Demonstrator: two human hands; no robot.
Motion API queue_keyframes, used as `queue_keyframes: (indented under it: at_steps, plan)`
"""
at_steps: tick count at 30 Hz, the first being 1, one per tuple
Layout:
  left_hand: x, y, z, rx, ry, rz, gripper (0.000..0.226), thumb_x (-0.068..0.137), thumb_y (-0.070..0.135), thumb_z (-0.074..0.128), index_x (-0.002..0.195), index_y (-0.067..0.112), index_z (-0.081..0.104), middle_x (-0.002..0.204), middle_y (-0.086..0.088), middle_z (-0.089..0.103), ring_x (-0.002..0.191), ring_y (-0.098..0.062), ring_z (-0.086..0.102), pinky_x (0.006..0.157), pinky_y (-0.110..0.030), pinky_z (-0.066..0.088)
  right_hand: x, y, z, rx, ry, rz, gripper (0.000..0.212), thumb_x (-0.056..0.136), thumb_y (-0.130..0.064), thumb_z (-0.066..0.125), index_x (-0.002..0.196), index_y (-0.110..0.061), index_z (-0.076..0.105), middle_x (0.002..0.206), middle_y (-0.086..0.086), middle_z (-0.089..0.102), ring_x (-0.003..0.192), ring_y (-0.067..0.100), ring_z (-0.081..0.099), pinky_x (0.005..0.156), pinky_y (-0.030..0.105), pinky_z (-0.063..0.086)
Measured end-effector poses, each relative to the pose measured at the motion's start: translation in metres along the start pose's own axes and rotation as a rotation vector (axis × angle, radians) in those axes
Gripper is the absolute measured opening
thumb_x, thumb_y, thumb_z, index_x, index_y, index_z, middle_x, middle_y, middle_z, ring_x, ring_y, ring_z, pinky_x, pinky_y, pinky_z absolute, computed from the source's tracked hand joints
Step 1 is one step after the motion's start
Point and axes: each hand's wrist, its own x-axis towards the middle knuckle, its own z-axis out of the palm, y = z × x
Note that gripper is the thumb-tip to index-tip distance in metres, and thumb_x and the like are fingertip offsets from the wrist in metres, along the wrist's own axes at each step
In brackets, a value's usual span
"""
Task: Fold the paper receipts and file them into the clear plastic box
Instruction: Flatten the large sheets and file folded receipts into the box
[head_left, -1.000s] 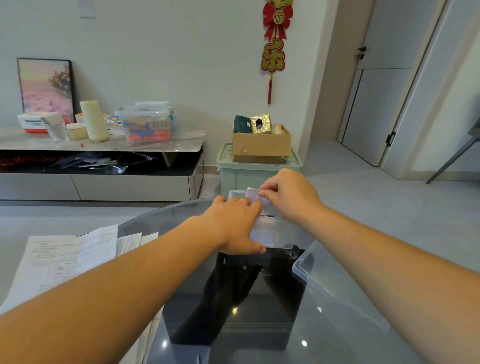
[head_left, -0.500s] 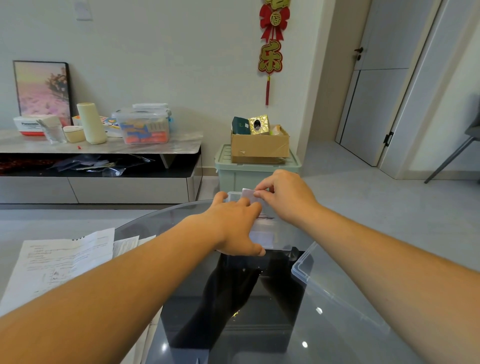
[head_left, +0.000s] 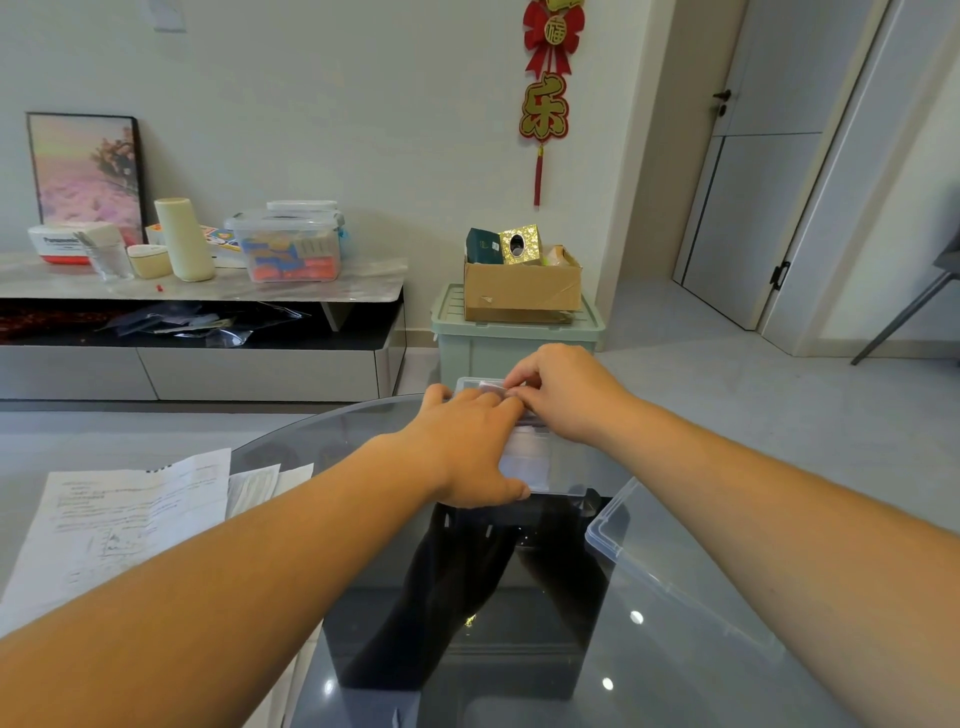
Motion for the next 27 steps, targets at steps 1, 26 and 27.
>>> queue_keyframes:
  at_steps: [1,26,27]
  plan:
    - [0.000,0.000,0.000,0.000,0.006,-0.002,0.077,0.080,0.067,0.061,0.141,0.026,0.038,0.143,0.003,0.046,0.132,-0.021,0.041,0.113,-0.049,0.026,0.000,0.000,0.000,0.033,0.016,0.002,0.012,0.094,-0.023,0.066,0.098,-0.027,0.076,0.089,-0.010,0.069,0.085,0.011,0.062,0.080,0.034,0.053]
    - [-0.014,-0.006,0.007,0.123,0.171,0.033,0.088,0.086,0.070,0.050,0.153,0.021,0.020,0.156,0.001,0.031,0.145,-0.020,0.030,0.125,-0.048,0.009,-0.036,0.014,-0.002,0.116,-0.115,-0.106,0.037,0.106,-0.042,0.027,0.123,-0.026,0.056,0.115,-0.006,0.064,0.110,0.016,0.054,0.102,0.045,0.039]
    - [-0.014,-0.006,0.007,0.117,0.171,0.034,0.088,0.086,0.070,0.050,0.153,0.022,0.020,0.157,0.001,0.032,0.145,-0.020,0.029,0.125,-0.049,0.008,-0.036,0.014,-0.002,0.097,-0.119,-0.109,0.036,0.107,-0.042,0.027,0.125,-0.026,0.055,0.117,-0.005,0.063,0.111,0.016,0.053,0.103,0.045,0.037]
